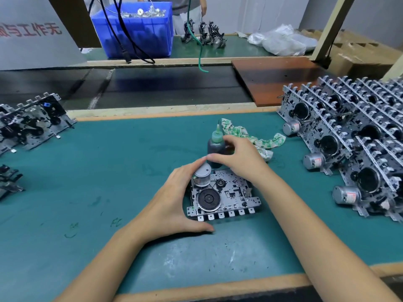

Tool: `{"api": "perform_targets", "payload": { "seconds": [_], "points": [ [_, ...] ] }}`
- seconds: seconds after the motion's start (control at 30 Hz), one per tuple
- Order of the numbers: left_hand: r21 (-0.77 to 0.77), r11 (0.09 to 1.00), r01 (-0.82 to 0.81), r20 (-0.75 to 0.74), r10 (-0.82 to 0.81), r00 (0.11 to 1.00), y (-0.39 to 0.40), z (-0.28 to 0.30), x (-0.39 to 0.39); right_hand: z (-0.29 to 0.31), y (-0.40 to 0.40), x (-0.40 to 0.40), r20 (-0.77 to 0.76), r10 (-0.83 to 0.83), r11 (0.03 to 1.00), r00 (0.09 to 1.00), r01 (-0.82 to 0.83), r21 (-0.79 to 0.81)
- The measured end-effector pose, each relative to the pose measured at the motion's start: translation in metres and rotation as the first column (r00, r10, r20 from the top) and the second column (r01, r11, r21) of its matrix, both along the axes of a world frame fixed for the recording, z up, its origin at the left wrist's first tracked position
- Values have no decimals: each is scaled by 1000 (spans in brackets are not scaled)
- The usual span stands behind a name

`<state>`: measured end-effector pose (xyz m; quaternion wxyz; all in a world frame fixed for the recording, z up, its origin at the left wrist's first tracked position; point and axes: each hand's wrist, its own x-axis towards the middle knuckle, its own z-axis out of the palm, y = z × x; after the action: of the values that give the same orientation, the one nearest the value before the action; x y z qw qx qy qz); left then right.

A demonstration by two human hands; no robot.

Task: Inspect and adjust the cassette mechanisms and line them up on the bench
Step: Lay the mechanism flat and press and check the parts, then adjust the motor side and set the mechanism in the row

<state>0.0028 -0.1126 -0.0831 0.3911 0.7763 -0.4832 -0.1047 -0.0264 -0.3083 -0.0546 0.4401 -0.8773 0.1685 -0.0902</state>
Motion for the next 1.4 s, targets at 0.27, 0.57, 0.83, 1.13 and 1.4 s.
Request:
{"api": "perform_targets", "payload": {
  "seconds": [0.27, 0.57, 0.83, 1.13, 1.4],
  "points": [
    [18, 1000, -21, 93, 19, 995, 0, 0, -2, 21, 8, -21, 536, -61, 946, 842, -122, 300],
    [8, 998, -61, 50, 61, 997, 1, -4, -4, 6, 42, -67, 681, -354, 895, 641, 20, 446],
    [14, 998, -56, 48, 55, 997, 0, -4, -2, 4, 45, -68, 724, -286, 912, 628, -52, 406],
    [26, 999, -42, 42, 41, 998, -1, -3, -3, 9, 49, -71, 512, -562, 586, 650, -124, 801],
    [13, 999, -35, 62, 34, 998, -1, -2, -3, -10, 62, -66, 532, -386, 851, 754, 68, 521]
  ]
}}
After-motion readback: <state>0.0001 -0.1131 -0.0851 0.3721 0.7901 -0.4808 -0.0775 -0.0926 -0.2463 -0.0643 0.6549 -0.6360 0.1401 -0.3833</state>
